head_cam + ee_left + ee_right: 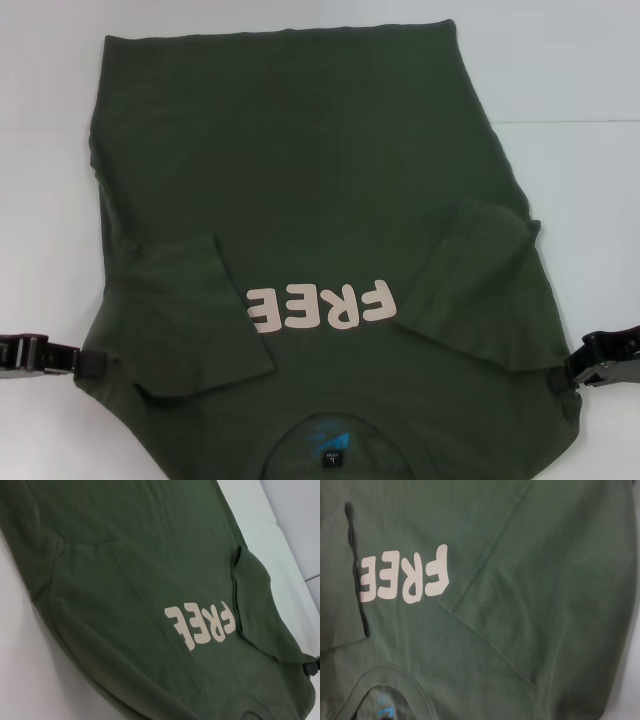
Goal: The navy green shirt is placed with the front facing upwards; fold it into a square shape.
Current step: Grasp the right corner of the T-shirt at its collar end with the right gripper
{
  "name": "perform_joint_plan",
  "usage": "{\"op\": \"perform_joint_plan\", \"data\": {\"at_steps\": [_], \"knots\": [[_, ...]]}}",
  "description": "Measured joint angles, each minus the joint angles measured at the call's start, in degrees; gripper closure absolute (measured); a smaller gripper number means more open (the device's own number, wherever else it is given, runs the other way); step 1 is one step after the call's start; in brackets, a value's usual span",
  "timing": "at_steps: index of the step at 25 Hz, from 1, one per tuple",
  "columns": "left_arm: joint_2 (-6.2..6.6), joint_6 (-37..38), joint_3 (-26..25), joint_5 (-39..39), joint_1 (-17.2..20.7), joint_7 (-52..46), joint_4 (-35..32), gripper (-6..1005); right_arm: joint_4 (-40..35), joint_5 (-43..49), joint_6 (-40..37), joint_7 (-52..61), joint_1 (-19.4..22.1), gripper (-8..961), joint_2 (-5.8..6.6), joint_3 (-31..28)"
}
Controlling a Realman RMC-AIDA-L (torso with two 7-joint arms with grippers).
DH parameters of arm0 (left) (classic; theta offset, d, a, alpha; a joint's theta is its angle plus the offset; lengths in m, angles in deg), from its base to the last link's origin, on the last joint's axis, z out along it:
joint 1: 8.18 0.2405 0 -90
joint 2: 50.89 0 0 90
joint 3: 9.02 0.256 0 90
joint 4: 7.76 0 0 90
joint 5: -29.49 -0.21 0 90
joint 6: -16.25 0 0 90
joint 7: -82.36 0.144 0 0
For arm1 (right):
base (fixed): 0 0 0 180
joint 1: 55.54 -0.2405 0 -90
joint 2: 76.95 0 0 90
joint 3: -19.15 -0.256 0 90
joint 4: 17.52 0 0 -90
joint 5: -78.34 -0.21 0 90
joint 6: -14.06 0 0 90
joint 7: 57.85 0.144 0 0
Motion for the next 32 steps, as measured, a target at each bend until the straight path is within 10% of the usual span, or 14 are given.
{"op": "perform_joint_plan", "data": {"at_steps": [32], "knots": [[0.2, -0.3, 0.7, 0.4, -0.5, -0.5, -0.4, 961, -0.5, -2.1, -2.5, -1.0, 0.2, 938, 0.01, -0.8]]}}
